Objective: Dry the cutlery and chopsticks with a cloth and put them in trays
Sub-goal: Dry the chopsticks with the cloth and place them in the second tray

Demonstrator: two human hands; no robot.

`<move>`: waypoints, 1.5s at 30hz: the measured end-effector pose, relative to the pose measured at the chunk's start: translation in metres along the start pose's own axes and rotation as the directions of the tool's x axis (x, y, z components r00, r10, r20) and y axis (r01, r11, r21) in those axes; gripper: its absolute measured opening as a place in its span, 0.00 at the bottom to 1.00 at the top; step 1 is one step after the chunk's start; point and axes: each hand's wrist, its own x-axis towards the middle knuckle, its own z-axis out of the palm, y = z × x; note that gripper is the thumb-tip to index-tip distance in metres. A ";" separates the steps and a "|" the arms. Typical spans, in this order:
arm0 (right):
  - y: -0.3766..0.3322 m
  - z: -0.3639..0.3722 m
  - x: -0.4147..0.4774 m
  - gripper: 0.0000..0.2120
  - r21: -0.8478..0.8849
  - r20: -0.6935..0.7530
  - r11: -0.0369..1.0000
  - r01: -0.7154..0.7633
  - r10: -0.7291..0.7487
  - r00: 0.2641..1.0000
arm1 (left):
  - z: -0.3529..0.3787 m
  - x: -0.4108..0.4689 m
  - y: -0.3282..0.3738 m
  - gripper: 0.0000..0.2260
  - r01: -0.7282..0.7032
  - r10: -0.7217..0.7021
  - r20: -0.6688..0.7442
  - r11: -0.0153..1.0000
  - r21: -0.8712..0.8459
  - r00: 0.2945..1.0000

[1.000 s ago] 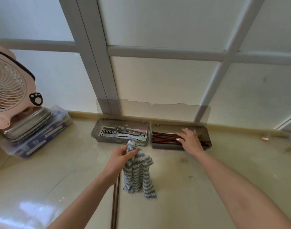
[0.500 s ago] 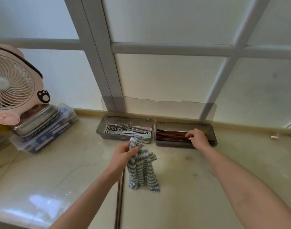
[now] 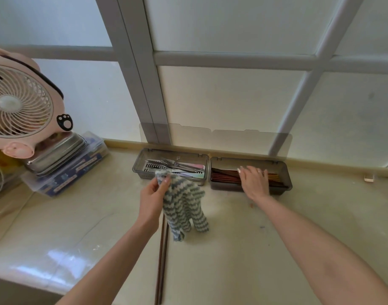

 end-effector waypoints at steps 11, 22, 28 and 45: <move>-0.180 0.047 -0.134 0.11 0.244 0.372 0.969 0.028 -0.120 0.921 | -0.044 0.017 0.025 0.08 -0.160 0.109 -0.261 0.970 -0.181 0.959; -0.231 0.063 -0.147 0.19 -0.091 0.521 0.984 0.153 -0.084 0.849 | -0.117 0.010 -0.005 0.08 -0.124 0.011 -0.439 0.966 -0.228 0.898; -0.236 0.073 -0.162 0.15 -0.116 0.435 0.980 0.164 -0.099 0.895 | -0.131 0.012 -0.015 0.18 0.007 -0.122 -0.343 0.948 -0.319 0.931; -0.225 -0.026 -0.138 0.12 0.836 0.462 0.481 -0.265 -0.354 0.814 | -0.074 -0.003 -0.031 0.24 0.252 -0.223 0.223 0.962 -0.107 0.949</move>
